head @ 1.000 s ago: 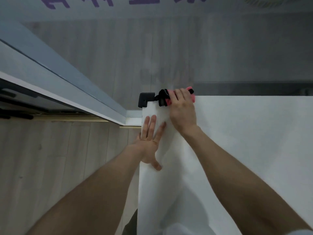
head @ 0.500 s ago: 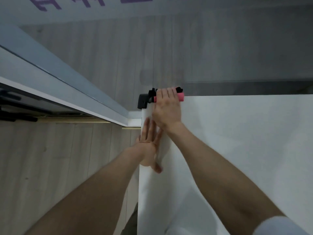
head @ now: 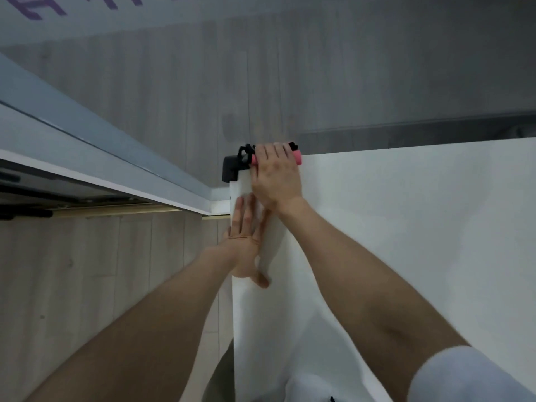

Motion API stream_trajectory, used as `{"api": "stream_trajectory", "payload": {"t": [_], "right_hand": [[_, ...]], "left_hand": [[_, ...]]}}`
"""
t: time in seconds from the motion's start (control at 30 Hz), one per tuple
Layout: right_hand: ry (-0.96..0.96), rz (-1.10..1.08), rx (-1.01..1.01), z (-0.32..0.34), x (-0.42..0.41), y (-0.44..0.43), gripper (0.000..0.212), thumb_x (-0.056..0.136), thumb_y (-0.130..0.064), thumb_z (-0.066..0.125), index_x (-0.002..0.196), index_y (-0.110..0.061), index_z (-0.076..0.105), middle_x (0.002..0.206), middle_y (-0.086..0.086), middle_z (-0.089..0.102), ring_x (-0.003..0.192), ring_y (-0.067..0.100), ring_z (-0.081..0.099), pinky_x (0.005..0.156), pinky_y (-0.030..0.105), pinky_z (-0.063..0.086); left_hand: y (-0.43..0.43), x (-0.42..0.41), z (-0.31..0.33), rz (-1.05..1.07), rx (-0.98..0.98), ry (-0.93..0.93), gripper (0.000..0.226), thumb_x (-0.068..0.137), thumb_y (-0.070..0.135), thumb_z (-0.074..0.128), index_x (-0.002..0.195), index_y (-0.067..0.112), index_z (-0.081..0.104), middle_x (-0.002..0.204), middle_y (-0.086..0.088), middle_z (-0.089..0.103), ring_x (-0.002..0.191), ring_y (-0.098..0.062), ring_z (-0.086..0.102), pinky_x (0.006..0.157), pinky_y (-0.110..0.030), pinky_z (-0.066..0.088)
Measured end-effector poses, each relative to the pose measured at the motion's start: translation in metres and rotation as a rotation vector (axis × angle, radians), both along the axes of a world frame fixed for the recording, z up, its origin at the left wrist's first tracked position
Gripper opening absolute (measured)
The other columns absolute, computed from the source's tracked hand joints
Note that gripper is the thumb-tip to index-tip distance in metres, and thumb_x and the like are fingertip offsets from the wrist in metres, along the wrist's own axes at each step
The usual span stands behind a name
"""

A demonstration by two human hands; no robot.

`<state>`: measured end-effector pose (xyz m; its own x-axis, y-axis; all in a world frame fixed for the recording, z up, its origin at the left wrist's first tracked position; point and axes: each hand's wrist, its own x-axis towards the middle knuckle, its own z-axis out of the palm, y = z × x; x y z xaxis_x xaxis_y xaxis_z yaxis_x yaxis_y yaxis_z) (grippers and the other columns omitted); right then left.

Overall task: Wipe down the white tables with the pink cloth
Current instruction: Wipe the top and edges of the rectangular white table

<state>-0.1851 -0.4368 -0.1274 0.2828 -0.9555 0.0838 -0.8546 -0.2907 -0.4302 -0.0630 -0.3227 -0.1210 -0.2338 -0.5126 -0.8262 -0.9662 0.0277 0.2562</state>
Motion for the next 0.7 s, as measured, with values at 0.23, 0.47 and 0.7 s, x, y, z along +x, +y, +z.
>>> {"api": "stream_trajectory", "payload": {"t": [0.23, 0.47, 0.7], "right_hand": [[0.142, -0.341, -0.027, -0.005, -0.126, -0.008, 0.032, 0.1, -0.027, 0.053, 0.119, -0.006, 0.069, 0.115, 0.015, 0.068, 0.119, 0.038, 0.058, 0.121, 0.048, 0.036], [-0.033, -0.072, 0.069, 0.008, 0.016, 0.004, 0.033, 0.103, -0.029, 0.053, 0.126, -0.01, 0.069, 0.123, 0.01, 0.07, 0.12, 0.032, 0.059, 0.122, 0.043, 0.033], [0.162, -0.375, -0.092, -0.003, -0.203, -0.018, 0.03, 0.096, -0.027, 0.052, 0.109, -0.006, 0.07, 0.109, 0.017, 0.071, 0.113, 0.037, 0.061, 0.113, 0.046, 0.039]], "left_hand": [[0.001, 0.003, -0.002, 0.017, 0.009, 0.065, 0.178, 0.064, 0.062, 0.101, 0.147, 0.041, -0.056, 0.144, 0.003, -0.074, 0.131, -0.025, -0.071, 0.127, -0.073, -0.011], [-0.001, 0.001, -0.001, -0.009, 0.043, -0.029, 0.178, 0.063, 0.078, 0.093, 0.15, 0.026, -0.054, 0.14, -0.006, -0.076, 0.126, -0.031, -0.074, 0.126, -0.071, -0.02], [0.002, 0.003, -0.004, 0.011, -0.028, 0.029, 0.18, 0.061, 0.065, 0.101, 0.148, 0.043, -0.055, 0.146, 0.002, -0.072, 0.133, -0.025, -0.07, 0.126, -0.072, -0.016]]}}
